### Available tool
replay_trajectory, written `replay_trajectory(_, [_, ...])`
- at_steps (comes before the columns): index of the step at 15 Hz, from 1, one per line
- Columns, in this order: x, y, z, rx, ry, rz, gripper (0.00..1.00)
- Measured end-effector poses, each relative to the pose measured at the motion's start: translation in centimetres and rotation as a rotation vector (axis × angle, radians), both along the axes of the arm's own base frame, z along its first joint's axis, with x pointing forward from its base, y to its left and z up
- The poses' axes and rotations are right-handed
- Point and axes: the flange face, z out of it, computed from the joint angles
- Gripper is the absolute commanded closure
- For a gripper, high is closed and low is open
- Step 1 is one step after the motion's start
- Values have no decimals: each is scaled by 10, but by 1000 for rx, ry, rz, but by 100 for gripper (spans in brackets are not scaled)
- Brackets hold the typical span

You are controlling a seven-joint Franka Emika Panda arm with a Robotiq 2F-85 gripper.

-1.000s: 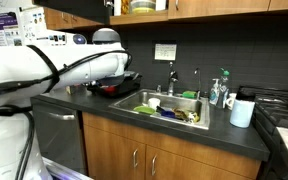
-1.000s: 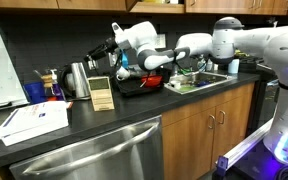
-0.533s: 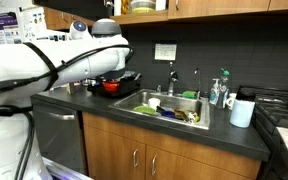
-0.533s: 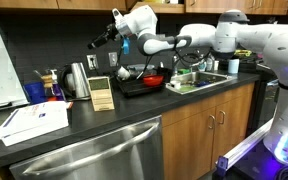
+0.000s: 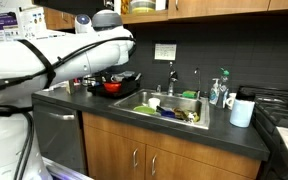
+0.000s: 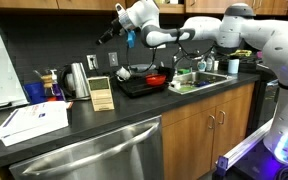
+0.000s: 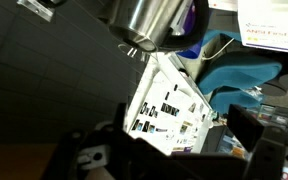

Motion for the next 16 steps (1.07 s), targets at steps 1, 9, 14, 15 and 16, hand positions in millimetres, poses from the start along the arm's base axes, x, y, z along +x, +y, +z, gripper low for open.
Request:
replay_trajectory(1, [6,-9,0,-11,1,-23,0])
replay_trajectory(9, [29,-47,6,-46,4,-120,0])
replay_trajectory(14, [34,-59,13,-96,-3,-172,0])
replay_trajectory(15, [35,-62,13,-107,0,-182,0])
replay_trajectory(16, [36,-65,12,-117,2,-192,0])
